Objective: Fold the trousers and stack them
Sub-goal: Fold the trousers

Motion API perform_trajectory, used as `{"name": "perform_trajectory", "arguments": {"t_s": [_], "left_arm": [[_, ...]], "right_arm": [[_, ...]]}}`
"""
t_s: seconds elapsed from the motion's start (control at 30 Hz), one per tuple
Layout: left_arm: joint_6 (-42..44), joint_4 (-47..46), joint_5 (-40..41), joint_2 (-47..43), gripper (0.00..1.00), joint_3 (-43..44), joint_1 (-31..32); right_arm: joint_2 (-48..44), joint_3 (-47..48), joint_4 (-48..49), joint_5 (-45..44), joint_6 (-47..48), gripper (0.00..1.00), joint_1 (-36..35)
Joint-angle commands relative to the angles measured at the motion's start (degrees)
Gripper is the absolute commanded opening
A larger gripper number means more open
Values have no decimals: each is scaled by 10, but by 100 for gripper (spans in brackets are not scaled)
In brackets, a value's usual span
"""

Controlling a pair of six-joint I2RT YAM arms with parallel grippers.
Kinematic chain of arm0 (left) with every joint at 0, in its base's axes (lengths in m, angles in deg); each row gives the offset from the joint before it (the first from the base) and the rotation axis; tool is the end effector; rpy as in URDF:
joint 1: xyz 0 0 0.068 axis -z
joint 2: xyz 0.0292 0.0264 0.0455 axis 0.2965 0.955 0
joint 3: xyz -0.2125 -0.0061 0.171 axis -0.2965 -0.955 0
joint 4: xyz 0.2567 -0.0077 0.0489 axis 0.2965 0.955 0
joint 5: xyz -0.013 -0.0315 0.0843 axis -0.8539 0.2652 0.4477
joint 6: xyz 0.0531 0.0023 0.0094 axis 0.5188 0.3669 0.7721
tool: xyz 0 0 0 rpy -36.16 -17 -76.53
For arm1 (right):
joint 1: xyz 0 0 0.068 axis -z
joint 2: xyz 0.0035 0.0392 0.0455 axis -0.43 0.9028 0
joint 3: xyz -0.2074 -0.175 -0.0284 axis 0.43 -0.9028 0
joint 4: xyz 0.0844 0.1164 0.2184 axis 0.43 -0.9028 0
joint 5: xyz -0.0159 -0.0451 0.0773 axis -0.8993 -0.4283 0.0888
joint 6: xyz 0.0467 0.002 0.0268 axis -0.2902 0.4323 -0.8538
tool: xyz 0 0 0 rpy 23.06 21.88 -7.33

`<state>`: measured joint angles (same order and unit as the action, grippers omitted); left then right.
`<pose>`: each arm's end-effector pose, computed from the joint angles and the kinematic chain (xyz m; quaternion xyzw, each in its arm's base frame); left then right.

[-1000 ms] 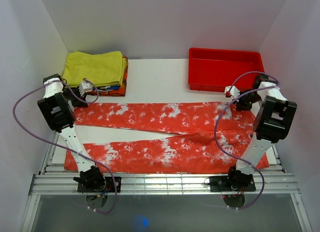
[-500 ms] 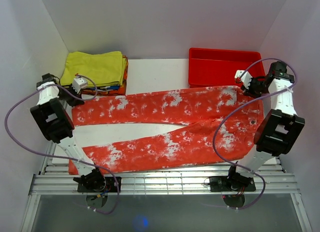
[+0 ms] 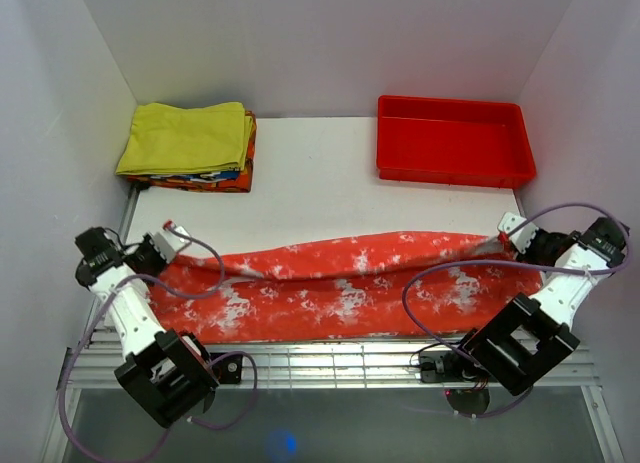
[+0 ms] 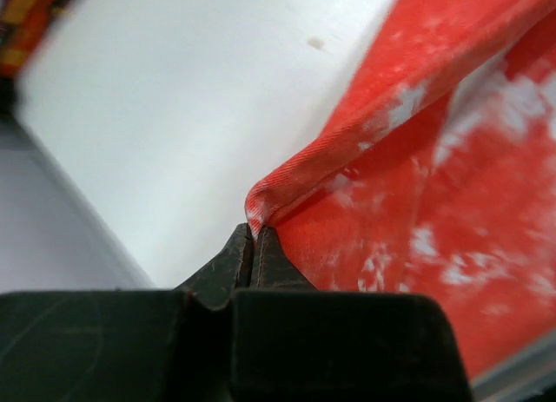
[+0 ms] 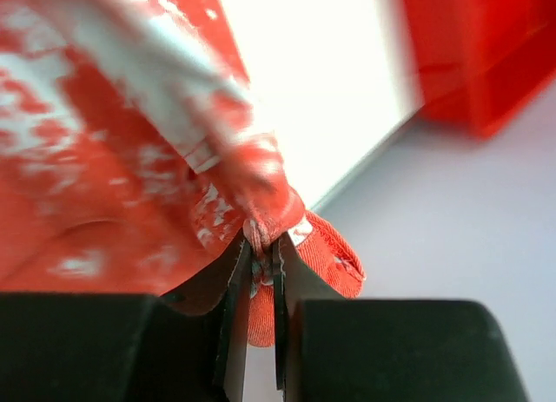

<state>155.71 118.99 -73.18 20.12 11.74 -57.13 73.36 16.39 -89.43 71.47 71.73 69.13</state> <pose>0.1583 0.1004 0.2656 0.4135 0.8112 0.0157 0.4131 0.1735 -0.1336 0.2813 -0.5539 0.7262 -0.1406 0.3820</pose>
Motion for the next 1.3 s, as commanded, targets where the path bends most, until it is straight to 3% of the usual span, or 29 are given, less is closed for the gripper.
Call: {"name": "perform_trajectory", "arguments": {"t_s": [0.0,0.1,0.2,0.37,0.5,0.57,0.73,0.83,1.07,1.27], "left_arm": [[118,74,75,-46,0,-108,-5],[142,101,148,-60,0,-167,-6],[119,87,184,-11,0,-166,-6],[40,35,243,171,0,-110,-6],[-88,-7,256,324,0,2,-6],[-158,-19,253,376,0,49,-5],[-245,-90,256,466,0,167,31],[-289,-113,265,501,0,243,52],[-277,-11,174,534,0,437,51],[-259,2,128,500,0,507,45]], "right_arm": [[-6,-66,-51,-32,265,8,59],[14,-94,-95,-75,337,8,99],[35,-117,-105,-115,364,8,106],[34,-196,-45,-146,387,8,104],[45,-210,-10,-156,322,8,65],[58,-204,17,-152,231,8,17],[130,-111,37,-135,43,8,-97],[170,-41,47,-122,-41,8,-127],[202,109,-46,-84,-79,8,-122],[203,197,-88,-36,-93,8,-117]]}}
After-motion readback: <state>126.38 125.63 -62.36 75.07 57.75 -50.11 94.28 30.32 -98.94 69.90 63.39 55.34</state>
